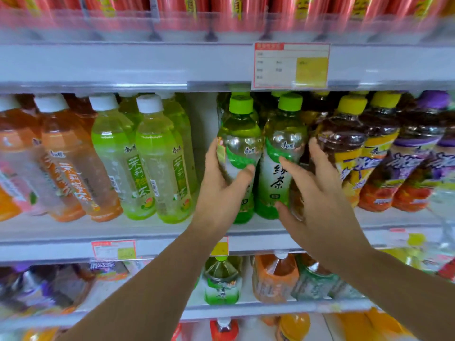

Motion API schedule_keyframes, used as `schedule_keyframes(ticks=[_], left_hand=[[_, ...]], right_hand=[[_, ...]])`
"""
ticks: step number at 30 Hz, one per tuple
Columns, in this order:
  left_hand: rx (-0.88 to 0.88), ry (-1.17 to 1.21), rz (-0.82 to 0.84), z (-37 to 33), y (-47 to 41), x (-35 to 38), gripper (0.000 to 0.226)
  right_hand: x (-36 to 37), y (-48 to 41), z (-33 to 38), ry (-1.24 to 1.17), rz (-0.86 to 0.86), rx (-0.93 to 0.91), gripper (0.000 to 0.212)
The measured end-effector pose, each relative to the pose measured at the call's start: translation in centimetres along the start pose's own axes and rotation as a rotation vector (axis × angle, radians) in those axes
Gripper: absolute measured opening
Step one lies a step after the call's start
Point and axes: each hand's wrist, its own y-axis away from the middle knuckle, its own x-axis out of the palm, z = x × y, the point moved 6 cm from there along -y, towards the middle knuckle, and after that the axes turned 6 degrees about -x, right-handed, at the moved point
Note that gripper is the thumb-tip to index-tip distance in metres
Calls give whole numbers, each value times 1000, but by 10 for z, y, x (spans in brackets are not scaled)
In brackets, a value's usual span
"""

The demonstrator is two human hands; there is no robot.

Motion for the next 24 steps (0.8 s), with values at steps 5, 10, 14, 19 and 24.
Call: schedule_keyframes(ticks=[5,10,14,19,24], left_hand=[[101,-90,-101,11,-4,0,64],[112,-204,-152,15,-7,0,72],[125,-229,-128,16,-8,4,72],[78,-316,-95,19,-13,3,88],[-76,-317,-157,20,11,-17,87]], right_hand=[[8,0,-3,-57,40,-1,66],[4,1,-8,-77,25,1,63],[5,2,-10,-74,17,-3,62],[5,9,-9,-76,26,-30,58],[7,37,-2,-99,69,-28,52]])
